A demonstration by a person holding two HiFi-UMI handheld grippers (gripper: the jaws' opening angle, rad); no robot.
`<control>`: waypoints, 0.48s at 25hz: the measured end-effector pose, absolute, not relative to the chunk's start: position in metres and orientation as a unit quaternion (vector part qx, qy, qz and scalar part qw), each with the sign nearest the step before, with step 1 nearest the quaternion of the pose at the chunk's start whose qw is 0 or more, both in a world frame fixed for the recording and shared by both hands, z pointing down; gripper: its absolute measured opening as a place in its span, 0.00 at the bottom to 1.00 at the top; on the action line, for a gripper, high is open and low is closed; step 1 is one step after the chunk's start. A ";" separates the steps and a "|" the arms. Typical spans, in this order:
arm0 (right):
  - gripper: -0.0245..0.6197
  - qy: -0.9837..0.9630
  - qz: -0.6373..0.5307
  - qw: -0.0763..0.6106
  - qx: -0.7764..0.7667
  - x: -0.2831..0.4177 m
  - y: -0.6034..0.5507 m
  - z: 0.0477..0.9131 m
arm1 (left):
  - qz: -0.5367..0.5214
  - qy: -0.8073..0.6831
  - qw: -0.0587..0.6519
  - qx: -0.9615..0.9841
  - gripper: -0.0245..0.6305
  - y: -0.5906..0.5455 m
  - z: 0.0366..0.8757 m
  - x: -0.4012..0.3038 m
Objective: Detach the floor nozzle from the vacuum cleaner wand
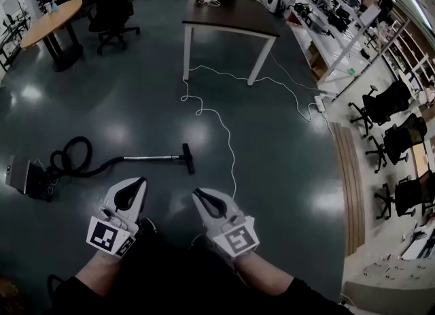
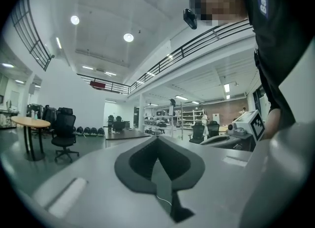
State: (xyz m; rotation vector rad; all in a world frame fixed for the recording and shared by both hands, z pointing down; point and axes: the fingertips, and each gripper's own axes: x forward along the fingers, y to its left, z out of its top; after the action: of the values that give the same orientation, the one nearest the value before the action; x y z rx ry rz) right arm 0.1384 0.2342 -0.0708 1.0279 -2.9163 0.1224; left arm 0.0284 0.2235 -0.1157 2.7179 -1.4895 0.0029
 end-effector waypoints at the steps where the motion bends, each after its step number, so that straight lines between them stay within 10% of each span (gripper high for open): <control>1: 0.08 -0.941 0.039 0.030 0.334 0.137 0.229 -0.067 | 0.003 -0.486 0.022 0.874 0.04 0.217 -0.110 0.021; 12: 0.07 -0.926 0.038 0.096 0.364 0.051 0.142 -0.033 | 0.007 -0.486 0.071 0.871 0.04 0.103 -0.032 -0.072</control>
State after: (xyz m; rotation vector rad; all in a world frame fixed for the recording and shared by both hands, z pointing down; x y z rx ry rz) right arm 0.0506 0.1421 -0.0333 1.0785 -2.7435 0.1137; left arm -0.0716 0.1028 -0.0317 2.6192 -1.4630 0.0225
